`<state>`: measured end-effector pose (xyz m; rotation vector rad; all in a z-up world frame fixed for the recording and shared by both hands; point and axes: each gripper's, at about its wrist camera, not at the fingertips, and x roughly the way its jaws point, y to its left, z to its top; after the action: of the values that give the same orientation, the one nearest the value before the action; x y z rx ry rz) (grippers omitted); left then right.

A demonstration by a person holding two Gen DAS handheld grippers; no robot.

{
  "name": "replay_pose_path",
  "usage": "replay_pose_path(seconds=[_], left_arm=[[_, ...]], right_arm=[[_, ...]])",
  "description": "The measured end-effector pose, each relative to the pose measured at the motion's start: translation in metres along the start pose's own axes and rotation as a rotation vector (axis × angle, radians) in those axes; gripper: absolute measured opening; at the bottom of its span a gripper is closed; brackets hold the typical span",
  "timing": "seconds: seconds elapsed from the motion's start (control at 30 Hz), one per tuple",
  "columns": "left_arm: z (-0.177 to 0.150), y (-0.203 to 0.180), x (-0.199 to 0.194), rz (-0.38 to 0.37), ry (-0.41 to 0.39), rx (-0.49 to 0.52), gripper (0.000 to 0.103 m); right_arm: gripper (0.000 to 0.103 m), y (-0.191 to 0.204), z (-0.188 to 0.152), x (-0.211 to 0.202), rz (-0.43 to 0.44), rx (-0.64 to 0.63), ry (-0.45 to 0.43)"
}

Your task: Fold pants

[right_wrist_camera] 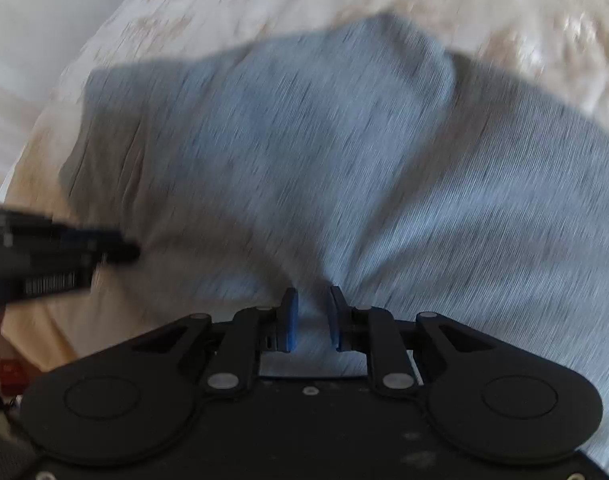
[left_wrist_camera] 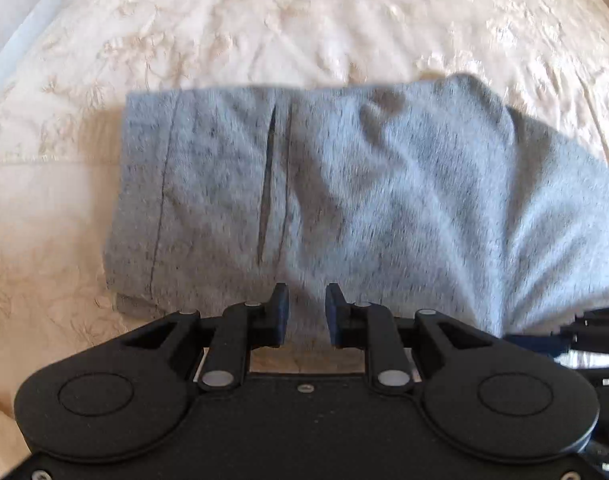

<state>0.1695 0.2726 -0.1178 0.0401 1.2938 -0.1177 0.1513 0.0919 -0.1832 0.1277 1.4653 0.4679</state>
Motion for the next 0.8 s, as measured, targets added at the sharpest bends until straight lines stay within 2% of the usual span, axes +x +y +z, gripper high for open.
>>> replay_pose_path(seconds=[0.03,0.1,0.2,0.27,0.3,0.37,0.43,0.5,0.6,0.67,0.73,0.8], left_arm=[[0.006,-0.003,-0.005,0.011,-0.046,0.002,0.029],[0.014,-0.007,-0.005,0.021,-0.09,0.006,0.03],[0.018,-0.011,0.01,0.04,-0.073,0.012,0.03],[0.007,-0.008,0.025,0.088,-0.024,0.023,0.031],[0.001,-0.006,0.03,0.115,-0.003,0.027,0.036],[-0.014,-0.002,0.035,0.123,-0.005,0.04,0.037],[-0.022,-0.002,0.032,0.152,-0.001,0.063,0.037],[-0.025,-0.005,0.024,0.17,-0.012,0.07,0.035],[-0.021,-0.018,0.008,0.158,-0.046,0.061,0.034],[-0.018,-0.037,-0.002,0.142,-0.088,0.083,0.034],[-0.014,-0.066,-0.007,0.112,-0.119,0.128,0.034],[-0.011,-0.097,-0.004,0.077,-0.124,0.173,0.034]], right_arm=[[0.019,0.007,-0.007,-0.005,0.002,-0.02,0.0],[0.019,0.015,-0.015,-0.023,0.001,-0.024,-0.069],[0.019,0.004,-0.014,-0.049,-0.029,0.111,-0.224],[0.02,-0.012,-0.011,-0.055,-0.112,0.208,-0.269],[0.02,-0.02,-0.012,-0.056,-0.154,0.238,-0.276],[0.019,-0.042,-0.022,-0.057,-0.265,0.275,-0.273],[0.019,-0.068,-0.045,-0.056,-0.401,0.308,-0.228],[0.018,-0.097,-0.079,-0.063,-0.484,0.399,-0.207],[0.017,-0.135,-0.121,-0.09,-0.508,0.619,-0.233],[0.019,-0.146,-0.138,-0.114,-0.509,0.701,-0.3],[0.019,-0.151,-0.143,-0.132,-0.517,0.703,-0.392],[0.02,-0.16,-0.142,-0.142,-0.521,0.697,-0.444]])
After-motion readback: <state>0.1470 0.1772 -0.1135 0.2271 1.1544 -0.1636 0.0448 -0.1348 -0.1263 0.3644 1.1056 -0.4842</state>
